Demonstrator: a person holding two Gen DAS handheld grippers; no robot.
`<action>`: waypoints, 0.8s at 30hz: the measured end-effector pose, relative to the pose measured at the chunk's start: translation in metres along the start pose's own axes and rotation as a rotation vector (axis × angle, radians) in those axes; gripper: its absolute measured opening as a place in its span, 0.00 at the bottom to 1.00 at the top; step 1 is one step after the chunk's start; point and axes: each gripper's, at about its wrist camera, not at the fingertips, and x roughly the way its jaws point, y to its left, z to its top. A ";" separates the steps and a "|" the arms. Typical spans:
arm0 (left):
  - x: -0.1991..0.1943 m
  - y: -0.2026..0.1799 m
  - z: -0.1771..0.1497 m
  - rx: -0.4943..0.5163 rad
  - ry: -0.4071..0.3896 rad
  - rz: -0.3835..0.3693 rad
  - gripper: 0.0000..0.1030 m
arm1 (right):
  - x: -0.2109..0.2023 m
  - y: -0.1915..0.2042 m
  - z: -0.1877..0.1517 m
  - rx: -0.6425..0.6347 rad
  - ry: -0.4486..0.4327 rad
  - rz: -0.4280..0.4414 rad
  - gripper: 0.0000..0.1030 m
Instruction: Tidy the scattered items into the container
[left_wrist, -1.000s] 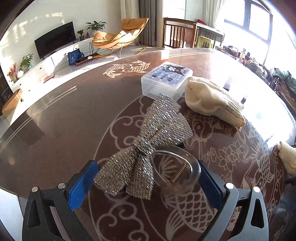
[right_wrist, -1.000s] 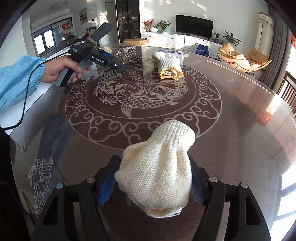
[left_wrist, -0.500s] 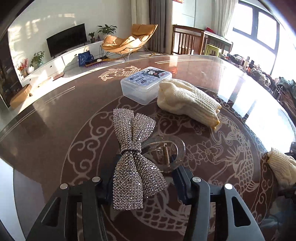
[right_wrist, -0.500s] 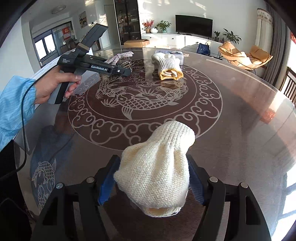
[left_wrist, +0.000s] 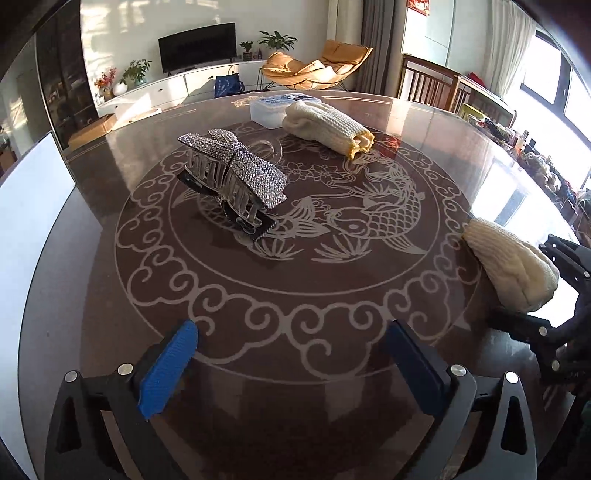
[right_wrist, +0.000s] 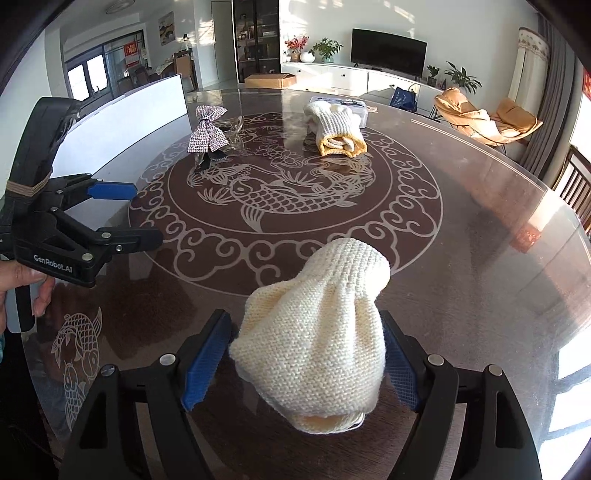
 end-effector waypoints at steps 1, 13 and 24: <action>0.007 -0.003 0.009 -0.022 0.001 0.006 1.00 | 0.000 -0.001 0.000 -0.001 0.000 -0.002 0.78; 0.079 0.016 0.098 -0.274 -0.001 0.223 1.00 | 0.003 -0.004 0.001 -0.004 0.002 0.004 0.80; 0.059 0.042 0.083 -0.273 -0.100 0.051 0.62 | 0.005 -0.003 0.002 -0.005 0.004 0.006 0.80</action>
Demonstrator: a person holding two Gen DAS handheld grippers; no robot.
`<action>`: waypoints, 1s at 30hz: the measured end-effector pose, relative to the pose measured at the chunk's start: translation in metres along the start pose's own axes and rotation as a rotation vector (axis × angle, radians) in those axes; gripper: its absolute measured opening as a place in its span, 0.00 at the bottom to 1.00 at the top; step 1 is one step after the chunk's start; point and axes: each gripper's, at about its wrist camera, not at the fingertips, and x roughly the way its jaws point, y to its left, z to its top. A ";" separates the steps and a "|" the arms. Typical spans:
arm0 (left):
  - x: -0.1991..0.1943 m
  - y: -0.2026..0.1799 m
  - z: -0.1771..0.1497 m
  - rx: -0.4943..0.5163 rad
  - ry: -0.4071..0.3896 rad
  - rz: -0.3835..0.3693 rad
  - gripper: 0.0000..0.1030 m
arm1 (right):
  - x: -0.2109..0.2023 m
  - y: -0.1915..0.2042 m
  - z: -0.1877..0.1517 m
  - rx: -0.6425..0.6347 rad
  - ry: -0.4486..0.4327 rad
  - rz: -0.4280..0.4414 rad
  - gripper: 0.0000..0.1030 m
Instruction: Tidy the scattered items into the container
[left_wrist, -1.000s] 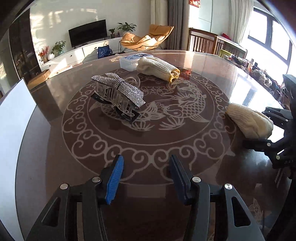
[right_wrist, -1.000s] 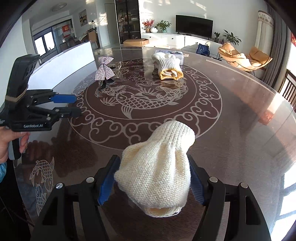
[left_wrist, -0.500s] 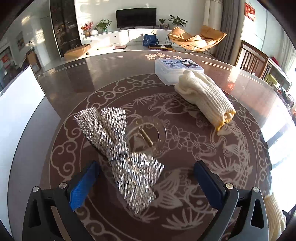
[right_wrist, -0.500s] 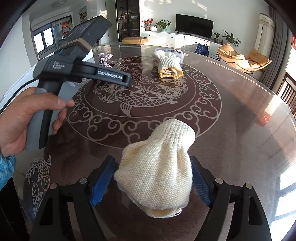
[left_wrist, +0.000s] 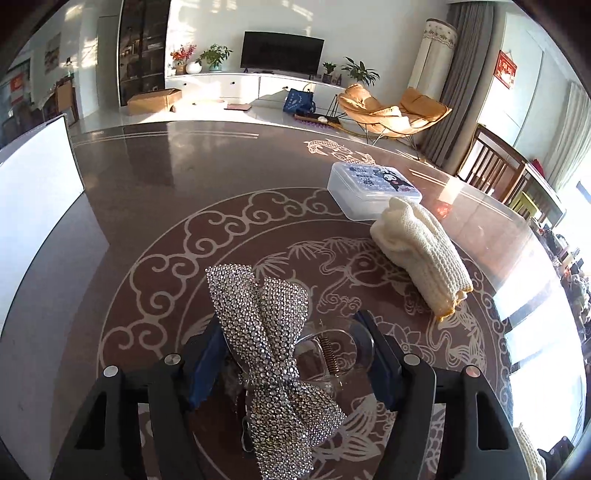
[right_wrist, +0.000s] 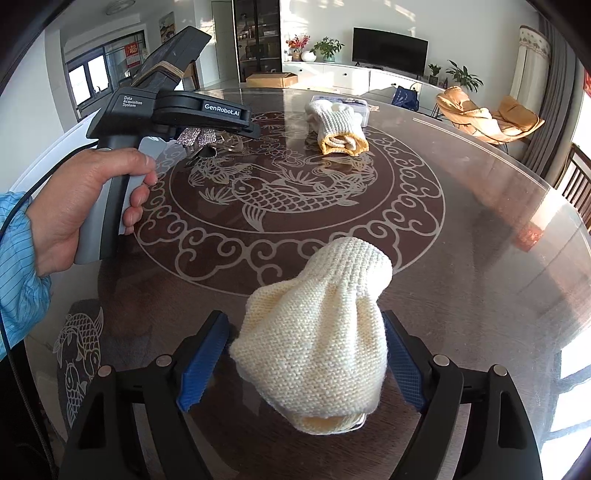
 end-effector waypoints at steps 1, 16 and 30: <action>-0.005 -0.002 -0.006 0.031 0.008 -0.004 0.62 | 0.000 0.000 0.000 0.000 0.000 0.000 0.80; -0.093 0.048 -0.100 0.115 0.029 -0.071 0.75 | 0.001 0.002 0.000 -0.001 0.001 -0.008 0.81; -0.081 0.017 -0.104 0.273 0.090 -0.017 1.00 | 0.009 0.002 0.006 0.011 0.020 -0.014 0.93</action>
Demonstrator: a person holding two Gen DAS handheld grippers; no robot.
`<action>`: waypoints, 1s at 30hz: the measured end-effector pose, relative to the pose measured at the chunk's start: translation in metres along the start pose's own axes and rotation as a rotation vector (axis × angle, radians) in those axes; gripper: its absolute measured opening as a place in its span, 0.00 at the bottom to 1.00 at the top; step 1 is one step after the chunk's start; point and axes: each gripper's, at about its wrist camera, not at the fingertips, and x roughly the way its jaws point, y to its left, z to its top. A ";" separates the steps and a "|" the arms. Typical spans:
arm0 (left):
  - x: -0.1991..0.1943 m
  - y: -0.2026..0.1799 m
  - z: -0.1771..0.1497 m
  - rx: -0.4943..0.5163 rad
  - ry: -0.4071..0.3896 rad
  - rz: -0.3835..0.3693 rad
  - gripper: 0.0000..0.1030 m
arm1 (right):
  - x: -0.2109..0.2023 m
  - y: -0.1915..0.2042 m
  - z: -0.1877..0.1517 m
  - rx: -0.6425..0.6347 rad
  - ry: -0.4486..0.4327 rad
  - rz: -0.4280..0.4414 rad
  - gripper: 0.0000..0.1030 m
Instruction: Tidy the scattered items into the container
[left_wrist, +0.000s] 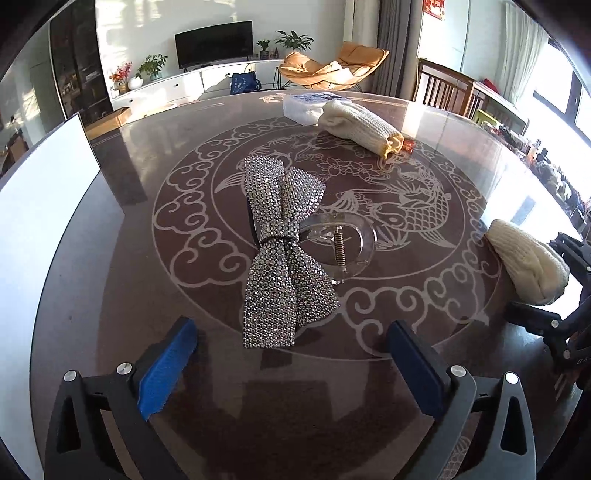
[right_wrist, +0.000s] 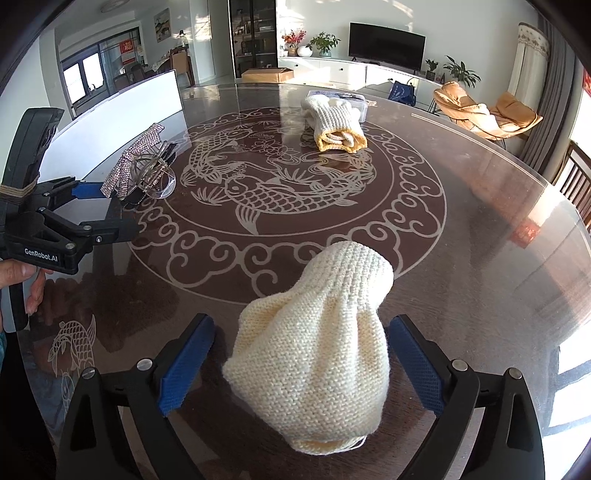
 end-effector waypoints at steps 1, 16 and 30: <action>0.000 0.001 0.000 -0.003 0.002 -0.006 1.00 | -0.001 0.000 -0.001 0.001 -0.002 -0.001 0.93; 0.016 0.011 0.032 0.018 -0.024 -0.044 0.88 | -0.023 -0.022 -0.007 0.113 -0.041 0.017 0.85; -0.075 0.030 -0.020 -0.133 -0.113 -0.094 0.46 | -0.072 0.012 -0.009 0.165 -0.126 0.108 0.39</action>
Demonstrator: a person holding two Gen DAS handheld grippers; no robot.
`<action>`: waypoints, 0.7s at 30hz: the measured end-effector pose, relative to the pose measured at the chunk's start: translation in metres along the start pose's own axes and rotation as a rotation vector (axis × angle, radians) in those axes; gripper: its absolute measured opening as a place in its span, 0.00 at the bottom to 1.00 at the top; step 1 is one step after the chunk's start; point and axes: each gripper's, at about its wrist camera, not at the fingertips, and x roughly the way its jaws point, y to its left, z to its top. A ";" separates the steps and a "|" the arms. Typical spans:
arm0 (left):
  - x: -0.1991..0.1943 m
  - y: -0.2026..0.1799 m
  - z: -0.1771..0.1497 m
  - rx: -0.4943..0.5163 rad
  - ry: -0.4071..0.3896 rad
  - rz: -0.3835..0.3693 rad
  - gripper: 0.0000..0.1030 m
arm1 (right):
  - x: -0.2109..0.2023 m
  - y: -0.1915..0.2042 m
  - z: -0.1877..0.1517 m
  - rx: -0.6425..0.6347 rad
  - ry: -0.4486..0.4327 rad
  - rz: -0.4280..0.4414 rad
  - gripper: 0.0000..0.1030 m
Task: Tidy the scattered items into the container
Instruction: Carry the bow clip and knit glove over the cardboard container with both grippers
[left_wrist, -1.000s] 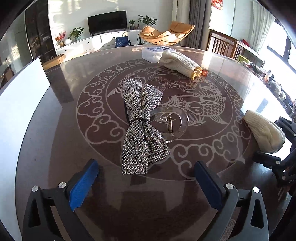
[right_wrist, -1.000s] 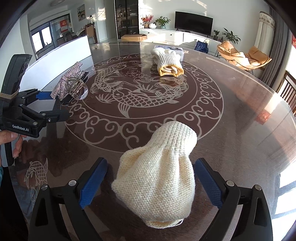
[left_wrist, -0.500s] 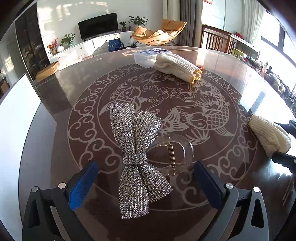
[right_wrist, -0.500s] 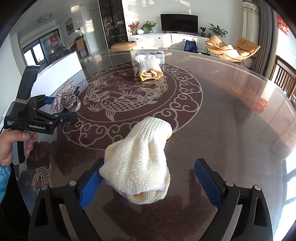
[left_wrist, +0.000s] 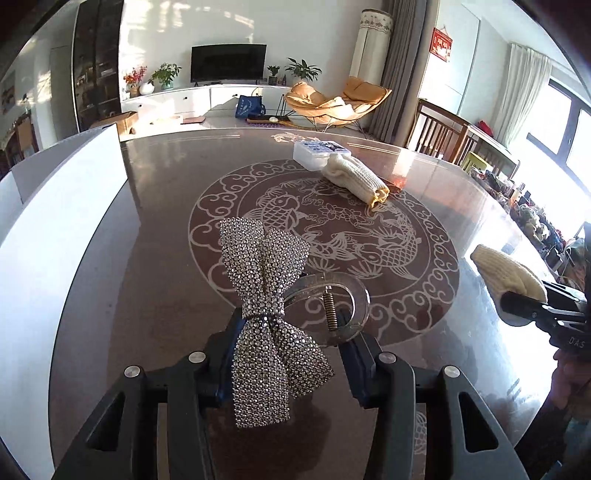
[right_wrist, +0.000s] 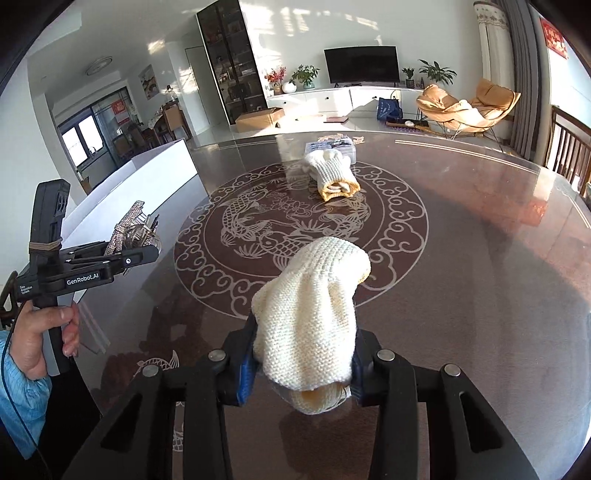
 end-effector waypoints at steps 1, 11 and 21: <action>-0.005 0.001 -0.007 -0.011 0.001 0.000 0.46 | 0.003 0.006 -0.004 -0.008 0.010 0.006 0.39; -0.095 0.041 -0.015 -0.108 -0.082 0.013 0.46 | 0.018 0.117 0.005 -0.181 0.030 0.159 0.39; -0.197 0.210 0.034 -0.229 -0.165 0.268 0.46 | 0.028 0.297 0.136 -0.420 -0.105 0.367 0.39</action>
